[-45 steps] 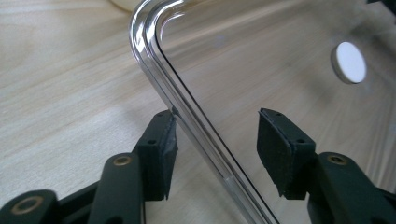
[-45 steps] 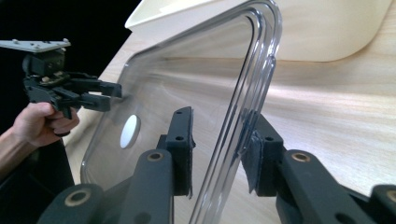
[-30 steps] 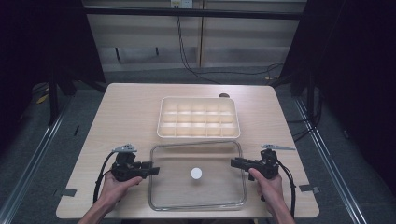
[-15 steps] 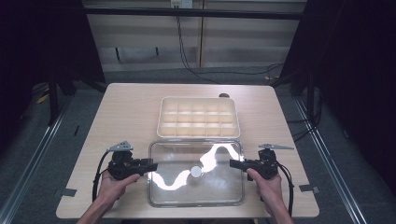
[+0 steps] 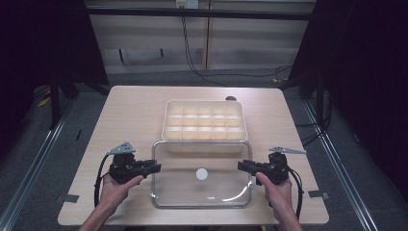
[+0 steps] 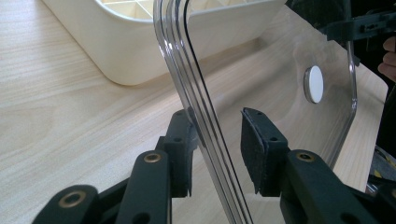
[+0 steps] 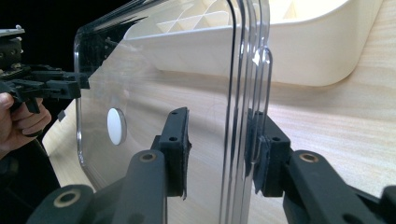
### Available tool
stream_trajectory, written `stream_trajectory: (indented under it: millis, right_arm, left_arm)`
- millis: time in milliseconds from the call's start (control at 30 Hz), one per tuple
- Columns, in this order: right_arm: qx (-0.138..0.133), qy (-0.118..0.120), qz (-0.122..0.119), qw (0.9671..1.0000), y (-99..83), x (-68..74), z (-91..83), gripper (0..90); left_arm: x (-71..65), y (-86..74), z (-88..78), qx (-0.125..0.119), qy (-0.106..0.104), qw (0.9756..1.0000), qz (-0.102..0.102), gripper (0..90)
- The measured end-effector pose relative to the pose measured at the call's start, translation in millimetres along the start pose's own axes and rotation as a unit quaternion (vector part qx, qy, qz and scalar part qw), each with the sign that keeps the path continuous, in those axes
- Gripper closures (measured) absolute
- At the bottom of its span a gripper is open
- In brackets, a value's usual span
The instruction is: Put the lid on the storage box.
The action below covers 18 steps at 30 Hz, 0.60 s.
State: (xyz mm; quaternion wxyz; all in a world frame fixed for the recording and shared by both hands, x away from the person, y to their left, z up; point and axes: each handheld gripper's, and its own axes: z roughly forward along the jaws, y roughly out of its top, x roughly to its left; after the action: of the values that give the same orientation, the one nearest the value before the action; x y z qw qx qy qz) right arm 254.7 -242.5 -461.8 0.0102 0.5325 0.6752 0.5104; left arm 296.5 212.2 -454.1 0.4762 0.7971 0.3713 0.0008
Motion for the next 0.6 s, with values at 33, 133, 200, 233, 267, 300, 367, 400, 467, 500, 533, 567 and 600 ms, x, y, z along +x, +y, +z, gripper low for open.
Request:
stream_trajectory:
  millis: [33,133,200,233,267,300,367,400,467,500,533,567,600]
  right_arm:
    - [-0.001,0.0,0.003,1.0,0.9,0.2,-0.2,62.2]
    - [-0.002,-0.001,0.005,1.0,1.9,0.0,-0.3,62.1]
    - [-0.004,-0.003,0.009,0.9999,3.3,-0.6,-1.6,62.1]
    - [-0.008,-0.002,0.007,0.9999,5.0,0.2,-3.0,62.2]
    - [-0.008,-0.002,0.007,0.9999,5.0,0.2,-3.0,62.2]
    - [-0.009,-0.003,0.006,0.9999,5.7,0.9,-3.5,62.3]
    - [-0.012,-0.003,0.005,0.9999,7.7,1.8,-4.4,62.5]
    - [-0.014,-0.003,0.004,0.9999,8.7,1.8,-5.0,62.6]
    - [-0.018,0.0,0.005,0.9998,10.4,2.4,-6.0,62.8]
    - [-0.019,0.001,0.005,0.9998,10.9,2.6,-6.2,62.8]
    - [-0.019,0.002,0.005,0.9998,11.6,3.1,-6.2,62.8]
    - [-0.02,0.002,0.005,0.9998,12.2,3.6,-5.8,62.8]
    - [-0.02,0.003,0.005,0.9998,13.1,4.0,-5.7,62.8]
  left_arm:
    - [-0.4,0.8,-0.5,0.002,0.0,1.0,0.002,65.4]
    - [-2.3,3.5,-2.5,-0.008,0.0,0.9999,0.006,66.7]
    - [-2.6,6.0,-3.8,-0.015,-0.003,0.9999,0.005,68.8]
    - [-3.0,7.5,-4.0,-0.014,0.0,0.9999,0.007,69.2]
    - [-3.6,8.4,-3.8,-0.014,0.002,0.9999,0.007,69.2]
    - [-3.7,9.5,-4.1,-0.014,0.003,0.9999,0.008,69.2]
    - [-4.4,11.4,-4.7,-0.016,0.006,0.9998,0.006,69.8]
    - [-4.4,12.2,-5.2,-0.02,0.005,0.9998,0.005,70.4]
    - [-4.2,13.7,-7.0,-0.021,0.005,0.9998,0.005,71.4]
    - [-4.0,14.4,-7.5,-0.022,0.006,0.9997,0.006,71.8]
    - [-4.2,15.4,-7.7,-0.021,0.01,0.9997,0.006,71.8]
    - [-4.2,16.5,-7.9,-0.021,0.01,0.9997,0.005,71.9]
    - [-3.9,17.5,-8.6,-0.022,0.011,0.9997,0.006,72.1]
